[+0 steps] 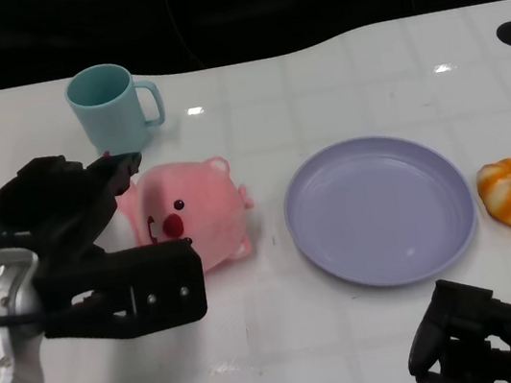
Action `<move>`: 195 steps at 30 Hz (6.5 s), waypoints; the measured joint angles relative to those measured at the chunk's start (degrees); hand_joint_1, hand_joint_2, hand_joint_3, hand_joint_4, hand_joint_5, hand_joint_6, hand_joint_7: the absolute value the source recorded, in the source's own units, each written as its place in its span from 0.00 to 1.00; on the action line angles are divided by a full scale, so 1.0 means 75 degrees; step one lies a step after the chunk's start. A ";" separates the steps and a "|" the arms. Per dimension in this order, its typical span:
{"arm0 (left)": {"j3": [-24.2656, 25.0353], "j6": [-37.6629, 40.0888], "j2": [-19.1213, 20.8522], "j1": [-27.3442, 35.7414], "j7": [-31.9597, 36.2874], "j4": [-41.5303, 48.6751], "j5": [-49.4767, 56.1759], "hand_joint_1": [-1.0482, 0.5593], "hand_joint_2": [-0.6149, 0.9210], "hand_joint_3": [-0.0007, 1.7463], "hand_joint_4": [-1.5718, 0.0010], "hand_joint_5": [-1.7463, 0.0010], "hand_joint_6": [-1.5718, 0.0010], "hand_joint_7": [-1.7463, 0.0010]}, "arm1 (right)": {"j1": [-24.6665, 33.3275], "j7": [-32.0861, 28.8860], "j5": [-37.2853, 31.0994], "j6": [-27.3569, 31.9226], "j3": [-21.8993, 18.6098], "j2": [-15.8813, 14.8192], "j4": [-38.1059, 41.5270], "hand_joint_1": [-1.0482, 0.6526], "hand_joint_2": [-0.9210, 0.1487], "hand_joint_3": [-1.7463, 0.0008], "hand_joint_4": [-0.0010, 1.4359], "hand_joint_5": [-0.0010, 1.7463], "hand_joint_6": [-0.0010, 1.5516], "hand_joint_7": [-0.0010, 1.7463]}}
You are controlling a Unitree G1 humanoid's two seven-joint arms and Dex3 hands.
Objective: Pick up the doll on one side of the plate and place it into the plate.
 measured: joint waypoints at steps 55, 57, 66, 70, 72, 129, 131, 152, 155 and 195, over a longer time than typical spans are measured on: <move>-0.1114 -0.3190 -0.1774 -0.2815 0.5072 0.8728 -0.0668 0.50 1.00 0.15 0.50 0.00 0.65 0.00 | 0.0329 -0.0042 0.0034 0.0240 0.0057 0.0005 -0.0440 0.47 0.04 0.67 0.44 1.00 0.29 0.94; -0.1068 -0.3281 -0.1737 -0.2758 0.5145 0.8678 -0.0745 0.52 0.99 0.15 0.48 0.00 0.62 0.00 | 0.0327 -0.0051 0.0028 0.0240 0.0073 0.0011 -0.0440 0.47 0.04 0.66 0.44 1.00 0.29 0.94; -0.0501 -0.3818 -0.1291 -0.2110 0.5337 0.7806 -0.1265 0.54 0.81 0.44 0.45 0.00 0.57 0.00 | 0.0335 -0.0123 -0.0014 0.0259 0.0112 0.0021 -0.0483 0.47 0.04 0.66 0.45 1.00 0.29 0.94; -0.0075 -0.3737 -0.1241 -0.1840 0.4959 0.7097 -0.1746 0.57 0.74 0.58 0.42 0.00 0.53 0.00 | 0.0341 -0.0133 -0.0005 0.0263 0.0112 0.0026 -0.0491 0.48 0.05 0.66 0.45 1.00 0.29 0.94; 0.0075 -0.3588 -0.1254 -0.1717 0.4703 0.6623 -0.1859 0.57 0.72 0.62 0.42 0.00 0.53 0.00 | 0.0342 -0.0135 -0.0004 0.0268 0.0110 0.0024 -0.0494 0.49 0.05 0.65 0.45 1.00 0.29 0.94; -0.0771 -0.2396 -0.4991 -0.4311 0.3729 0.8328 -0.1741 0.50 0.86 0.25 0.50 0.05 0.46 0.55 | 0.0458 -0.0304 -0.0237 0.0338 0.0472 0.0026 -0.0740 0.49 0.06 0.63 0.45 1.00 0.28 0.96; -0.0693 -0.2368 -0.5074 -0.4367 0.3704 0.8358 -0.1831 0.49 0.89 0.19 0.53 0.05 0.46 0.73 | 0.0455 -0.0306 -0.0236 0.0354 0.0490 0.0029 -0.0757 0.48 0.06 0.62 0.45 1.00 0.28 0.96; -0.1229 -0.2225 -0.4045 -0.4314 0.1321 0.6318 -0.1499 0.03 1.00 0.33 1.00 1.00 0.98 1.00 | 0.0419 -0.0259 -0.0144 0.0450 0.0327 0.0009 -0.0757 0.50 0.06 0.62 0.44 1.00 0.28 0.96; -0.1116 -0.2153 -0.3827 -0.4139 0.0988 0.5795 -0.1610 0.04 1.00 0.32 0.98 0.99 0.97 0.99 | 0.0402 -0.0197 -0.0125 0.0440 0.0241 0.0004 -0.0723 0.50 0.06 0.62 0.44 1.00 0.28 0.96; 0.2085 0.0931 -0.3123 0.3079 -0.0052 -0.2909 -0.8106 0.41 0.71 0.62 0.63 0.23 0.63 0.36 | 0.0356 -0.0014 0.0017 0.0332 0.0039 -0.0057 -0.0607 0.48 0.08 0.61 0.44 1.00 0.28 0.95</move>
